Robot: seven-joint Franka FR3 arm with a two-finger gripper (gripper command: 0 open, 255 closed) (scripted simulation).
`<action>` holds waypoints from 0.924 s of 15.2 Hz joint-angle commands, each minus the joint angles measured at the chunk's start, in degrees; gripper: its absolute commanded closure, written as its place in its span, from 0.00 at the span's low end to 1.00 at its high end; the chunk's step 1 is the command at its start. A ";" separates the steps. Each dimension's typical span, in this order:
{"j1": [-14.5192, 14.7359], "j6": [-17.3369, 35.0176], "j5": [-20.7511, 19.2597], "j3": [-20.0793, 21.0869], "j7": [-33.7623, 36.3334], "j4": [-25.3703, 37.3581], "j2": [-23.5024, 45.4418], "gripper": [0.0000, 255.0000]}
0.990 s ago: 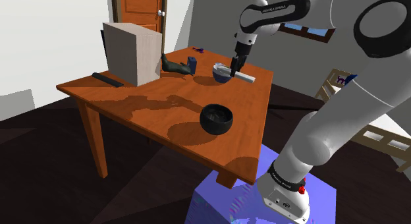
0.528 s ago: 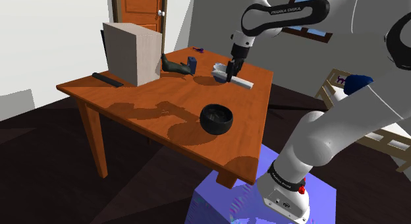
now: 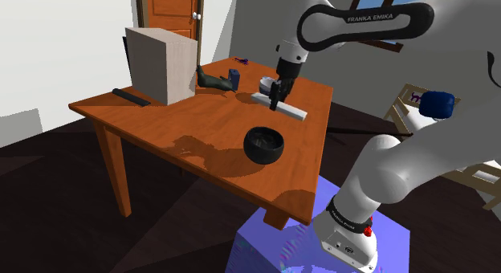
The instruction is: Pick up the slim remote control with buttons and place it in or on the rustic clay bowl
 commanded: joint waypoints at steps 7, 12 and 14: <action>4.55 -1.44 5.20 8.86 10.46 -3.64 -5.08 1.00; 4.57 2.61 5.25 8.89 10.39 -7.16 -4.55 1.00; 4.58 4.28 5.28 8.91 10.36 -8.51 -4.22 1.00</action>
